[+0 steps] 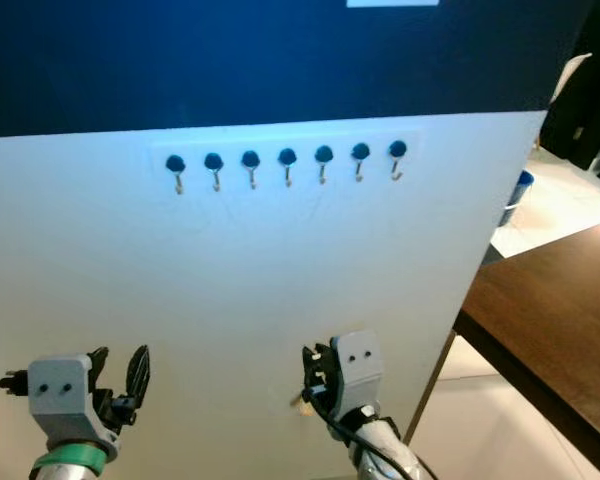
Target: Hang keys on a hook
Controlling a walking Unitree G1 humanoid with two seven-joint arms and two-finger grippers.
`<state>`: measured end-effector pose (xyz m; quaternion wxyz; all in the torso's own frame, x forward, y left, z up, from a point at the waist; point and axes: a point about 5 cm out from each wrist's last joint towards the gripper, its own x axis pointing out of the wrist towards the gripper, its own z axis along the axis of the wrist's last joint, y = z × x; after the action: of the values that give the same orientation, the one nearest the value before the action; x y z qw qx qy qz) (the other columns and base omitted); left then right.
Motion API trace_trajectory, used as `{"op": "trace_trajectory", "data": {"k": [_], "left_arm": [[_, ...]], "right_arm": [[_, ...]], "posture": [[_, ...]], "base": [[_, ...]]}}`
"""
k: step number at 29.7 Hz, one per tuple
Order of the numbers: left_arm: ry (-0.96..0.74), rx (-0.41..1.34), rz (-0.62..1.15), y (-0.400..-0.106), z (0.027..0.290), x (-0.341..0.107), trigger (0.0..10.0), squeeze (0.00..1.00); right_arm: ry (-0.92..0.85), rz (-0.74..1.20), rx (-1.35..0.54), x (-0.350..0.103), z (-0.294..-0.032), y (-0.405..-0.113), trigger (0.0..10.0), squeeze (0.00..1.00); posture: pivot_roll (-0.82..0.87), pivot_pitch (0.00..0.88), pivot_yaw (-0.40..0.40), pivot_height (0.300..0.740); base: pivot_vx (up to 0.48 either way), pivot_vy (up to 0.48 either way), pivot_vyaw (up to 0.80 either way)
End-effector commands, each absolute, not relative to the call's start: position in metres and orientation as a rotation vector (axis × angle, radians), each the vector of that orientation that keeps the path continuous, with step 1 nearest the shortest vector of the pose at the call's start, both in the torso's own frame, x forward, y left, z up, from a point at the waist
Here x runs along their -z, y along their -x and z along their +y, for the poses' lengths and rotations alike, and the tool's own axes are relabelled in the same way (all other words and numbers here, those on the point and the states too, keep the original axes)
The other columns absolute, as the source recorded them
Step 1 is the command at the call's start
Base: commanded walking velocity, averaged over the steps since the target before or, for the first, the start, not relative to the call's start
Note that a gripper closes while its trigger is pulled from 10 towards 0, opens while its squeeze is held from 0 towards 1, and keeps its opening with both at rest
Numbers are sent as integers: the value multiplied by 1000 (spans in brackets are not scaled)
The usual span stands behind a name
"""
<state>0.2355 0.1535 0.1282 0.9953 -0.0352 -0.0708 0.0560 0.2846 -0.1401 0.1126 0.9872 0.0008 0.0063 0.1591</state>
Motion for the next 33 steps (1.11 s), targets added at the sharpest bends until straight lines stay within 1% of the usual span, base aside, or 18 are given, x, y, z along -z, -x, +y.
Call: {"op": "trace_trajectory", "data": {"k": [1,4,23,33], "left_arm": [[71,-120,-124,-234,156,-125,10000,0],[74,-112,-120,-234,156,-125,10000,0],[71,-102,-107,-234,155,-124,10000,0],[68,-96,-96,-234,154,-122,10000,0]], "right_arm": [[-1,34,-314,-109,-141,-282,10000,0],[-2,34,-312,-109,-140,-282,10000,0],[-4,33,-304,-109,-140,-283,10000,0],[-7,36,-303,-109,-140,-283,10000,0]], "posture": [[-187,3,119,740],[-187,6,122,740],[-185,7,125,740],[-183,8,127,740]], "base": [[0,0,0],[0,0,0],[-324,0,0],[0,0,0]]}}
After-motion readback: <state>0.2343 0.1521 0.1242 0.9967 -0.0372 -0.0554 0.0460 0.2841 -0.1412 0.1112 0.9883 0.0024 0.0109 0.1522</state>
